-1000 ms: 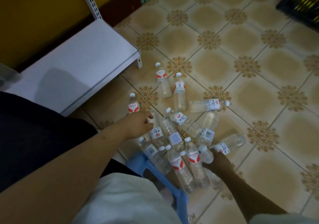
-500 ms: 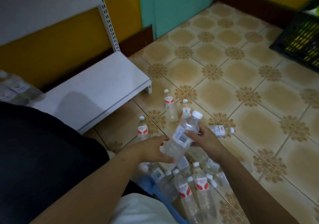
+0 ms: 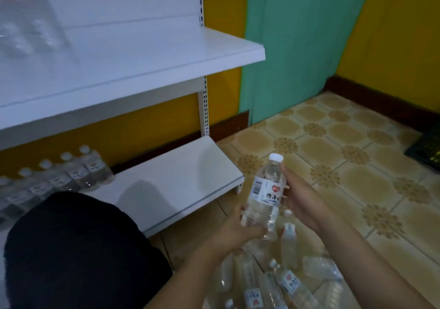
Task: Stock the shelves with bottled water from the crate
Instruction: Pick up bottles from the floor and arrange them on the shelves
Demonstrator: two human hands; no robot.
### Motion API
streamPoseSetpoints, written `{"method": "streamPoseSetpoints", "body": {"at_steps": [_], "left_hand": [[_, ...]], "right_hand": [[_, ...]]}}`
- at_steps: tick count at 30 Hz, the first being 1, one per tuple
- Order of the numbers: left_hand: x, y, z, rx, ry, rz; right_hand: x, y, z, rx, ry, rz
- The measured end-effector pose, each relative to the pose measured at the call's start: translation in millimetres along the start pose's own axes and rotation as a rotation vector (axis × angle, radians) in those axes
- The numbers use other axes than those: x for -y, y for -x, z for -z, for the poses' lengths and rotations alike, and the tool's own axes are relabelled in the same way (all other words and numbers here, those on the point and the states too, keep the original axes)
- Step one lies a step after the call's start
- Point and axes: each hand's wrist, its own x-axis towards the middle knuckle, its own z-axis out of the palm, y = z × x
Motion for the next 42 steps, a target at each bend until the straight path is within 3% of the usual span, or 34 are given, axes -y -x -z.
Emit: {"method": "streamPoseSetpoints", "body": {"at_steps": [3, 5, 11, 16, 19, 21, 25, 28, 33, 39, 42], "left_hand": [[-33.8, 12.9, 29.2, 0.091, 0.114, -0.021], [-54.1, 24.5, 53.9, 0.054, 0.086, -0.06], [-83.1, 84.7, 157.5, -0.257, 0.017, -0.153], [-69.4, 158.1, 241.0, -0.438, 0.172, -0.374], [-30.8, 193.5, 286.0, -0.654, 0.388, -0.385], [3.9, 210.4, 306.4, -0.716, 0.588, -0.432], [79.4, 224.8, 328.5, -0.912, 1.129, -0.51], [130.9, 222.7, 341.5, -1.068, 1.462, -0.439], [188.1, 210.8, 386.0, -1.238, 1.759, -0.283], [227.3, 195.7, 462.3, -1.592, 1.709, 0.034], [249.3, 183.9, 505.1, -1.587, 1.6, 0.075]], "right_hand": [[41.6, -11.9, -22.4, 0.05, 0.019, 0.066], [65.9, -18.7, -45.9, 0.073, 0.033, 0.11], [127.9, -17.3, -145.1, 0.231, 0.045, 0.232], [162.1, 5.1, -245.2, 0.345, 0.086, 0.397], [163.6, 21.1, -315.2, 0.416, 0.202, 0.485], [152.3, 31.5, -360.1, 0.464, 0.311, 0.555], [102.2, 46.3, -436.1, 0.562, 0.633, 0.757], [54.2, 49.6, -486.9, 0.672, 0.818, 0.811], [-10.0, 9.9, -574.3, 0.73, 0.917, 0.596], [-54.9, -22.3, -677.0, 0.802, 1.018, 0.665], [-83.3, -40.8, -726.8, 0.864, 1.065, 0.665]]}}
